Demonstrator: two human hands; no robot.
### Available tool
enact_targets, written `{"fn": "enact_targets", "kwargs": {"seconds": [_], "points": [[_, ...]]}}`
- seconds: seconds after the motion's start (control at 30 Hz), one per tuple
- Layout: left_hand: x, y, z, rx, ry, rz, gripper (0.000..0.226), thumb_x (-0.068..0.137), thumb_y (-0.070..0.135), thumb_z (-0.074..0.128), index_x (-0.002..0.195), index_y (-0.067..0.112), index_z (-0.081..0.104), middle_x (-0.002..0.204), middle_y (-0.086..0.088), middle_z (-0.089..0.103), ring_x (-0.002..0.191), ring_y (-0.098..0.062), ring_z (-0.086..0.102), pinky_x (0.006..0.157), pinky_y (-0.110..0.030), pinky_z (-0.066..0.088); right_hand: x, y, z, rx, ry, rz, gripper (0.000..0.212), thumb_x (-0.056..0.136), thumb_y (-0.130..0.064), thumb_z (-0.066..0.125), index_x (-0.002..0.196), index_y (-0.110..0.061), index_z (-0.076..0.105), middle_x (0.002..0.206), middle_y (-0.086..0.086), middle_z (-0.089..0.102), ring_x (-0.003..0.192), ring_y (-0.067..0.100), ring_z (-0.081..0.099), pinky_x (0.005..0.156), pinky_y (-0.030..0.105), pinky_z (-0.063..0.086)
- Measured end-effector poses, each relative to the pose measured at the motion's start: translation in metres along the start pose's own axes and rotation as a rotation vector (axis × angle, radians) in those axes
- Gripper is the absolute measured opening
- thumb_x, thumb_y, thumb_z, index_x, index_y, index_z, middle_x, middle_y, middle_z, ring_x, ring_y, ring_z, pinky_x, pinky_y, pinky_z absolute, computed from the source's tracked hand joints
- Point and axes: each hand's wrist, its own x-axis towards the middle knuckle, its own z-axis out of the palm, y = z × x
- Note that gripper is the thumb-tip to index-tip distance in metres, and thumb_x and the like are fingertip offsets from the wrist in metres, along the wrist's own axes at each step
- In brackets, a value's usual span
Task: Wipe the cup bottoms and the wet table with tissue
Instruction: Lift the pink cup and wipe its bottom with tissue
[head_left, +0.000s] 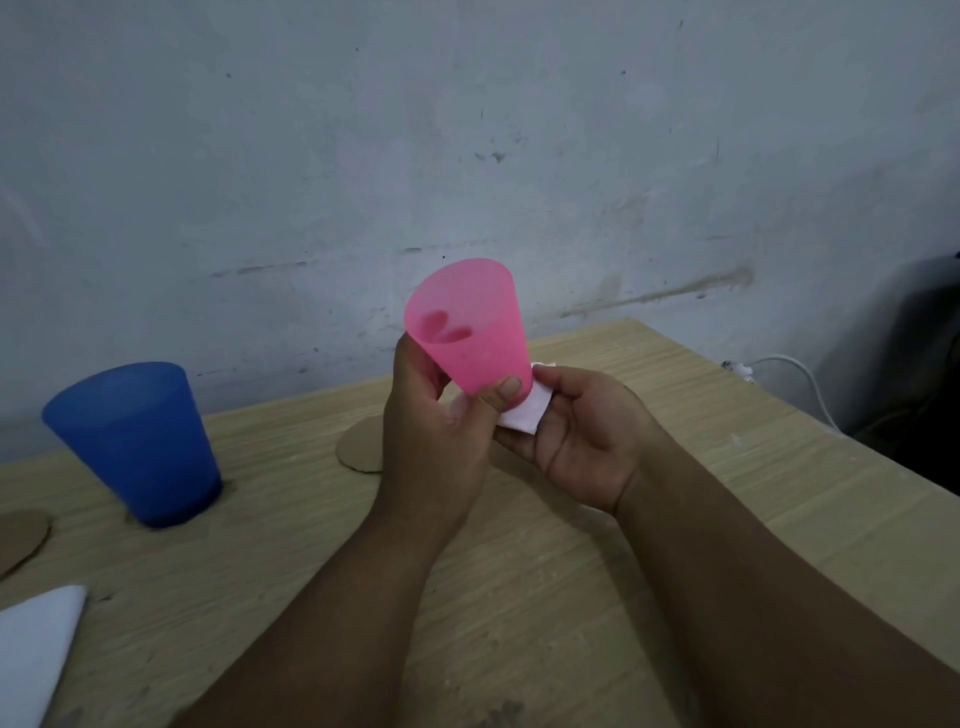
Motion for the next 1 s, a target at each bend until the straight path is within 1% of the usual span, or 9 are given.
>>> {"fn": "enact_targets", "kwargs": {"seconds": [0.17,0.37,0.47,0.53,0.6,0.67,0.77,0.87,1.0], "points": [[0.001,0.001,-0.002,0.030,0.022,-0.009,0.062,0.076,0.030,0.083,0.125,0.048,0.049,0.121,0.016,0.068,0.116,-0.009,0.065,0.094,-0.040,0.056,-0.009,-0.011,-0.005,-0.137,0.043,0.028,0.033,0.101,-0.012,0.042,0.125,0.008,0.055,0.114,0.024,0.069,0.090,0.033,0.073,0.078,0.045,0.061],[0.001,-0.003,-0.004,0.085,0.056,-0.060,0.063,0.077,0.029,0.085,0.126,0.047,0.049,0.119,0.016,0.068,0.114,-0.006,0.065,0.095,-0.045,0.057,-0.012,-0.031,-0.020,-0.278,0.184,-0.005,0.031,0.099,-0.012,0.047,0.120,0.009,0.058,0.111,0.025,0.070,0.090,0.034,0.072,0.066,0.040,0.062],[0.004,-0.006,-0.008,0.128,0.080,-0.081,0.067,0.079,0.023,0.086,0.134,0.038,0.050,0.118,0.018,0.067,0.113,-0.001,0.063,0.094,-0.042,0.058,-0.006,-0.038,-0.032,-0.410,0.409,-0.234,0.027,0.097,-0.014,0.053,0.118,-0.002,0.065,0.115,0.019,0.070,0.098,0.034,0.070,0.078,0.045,0.060],[0.006,-0.007,-0.010,0.166,0.080,-0.090,0.069,0.079,0.024,0.085,0.138,0.035,0.051,0.119,0.018,0.067,0.113,0.001,0.063,0.093,-0.040,0.058,-0.006,-0.037,-0.031,-0.693,0.561,-0.490,0.020,0.095,-0.018,0.056,0.103,-0.017,0.074,0.103,0.005,0.074,0.094,0.023,0.071,0.084,0.043,0.059],[0.009,-0.008,-0.012,0.183,0.101,-0.103,0.069,0.079,0.025,0.086,0.138,0.033,0.052,0.121,0.017,0.067,0.114,-0.001,0.062,0.094,-0.040,0.058,-0.006,-0.033,-0.026,-1.076,0.615,-0.736,0.022,0.096,-0.026,0.055,0.104,-0.023,0.075,0.091,-0.010,0.074,0.090,0.008,0.069,0.087,0.035,0.057],[0.011,-0.010,-0.015,0.203,0.119,-0.120,0.068,0.078,0.026,0.086,0.136,0.034,0.053,0.123,0.017,0.066,0.117,-0.005,0.061,0.094,-0.042,0.057,0.000,-0.026,-0.024,-1.346,0.568,-0.886,0.026,0.099,-0.030,0.052,0.115,-0.026,0.072,0.095,-0.014,0.074,0.092,0.001,0.065,0.088,0.026,0.052],[0.011,-0.011,-0.015,0.221,0.116,-0.135,0.065,0.078,0.029,0.086,0.134,0.035,0.054,0.123,0.017,0.065,0.116,-0.006,0.061,0.094,-0.041,0.057,0.012,-0.015,-0.032,-1.388,0.524,-0.978,0.024,0.099,-0.028,0.054,0.116,-0.026,0.072,0.107,-0.018,0.070,0.102,-0.004,0.062,0.091,0.017,0.046],[0.009,-0.008,-0.012,0.245,0.085,-0.126,0.065,0.078,0.033,0.085,0.134,0.035,0.052,0.123,0.018,0.063,0.116,-0.006,0.061,0.092,-0.036,0.057,0.015,-0.007,-0.039,-1.494,0.509,-1.006,0.026,0.096,-0.015,0.056,0.115,-0.020,0.072,0.109,-0.007,0.071,0.104,0.003,0.061,0.091,0.020,0.045],[0.007,-0.005,-0.009,0.232,0.092,-0.118,0.072,0.077,0.036,0.086,0.139,0.034,0.049,0.127,0.018,0.063,0.118,-0.006,0.061,0.092,-0.038,0.058,0.006,0.000,-0.036,-1.677,0.420,-1.138,0.030,0.089,-0.012,0.060,0.115,-0.019,0.073,0.098,-0.002,0.069,0.094,0.017,0.058,0.077,0.026,0.046]]}}
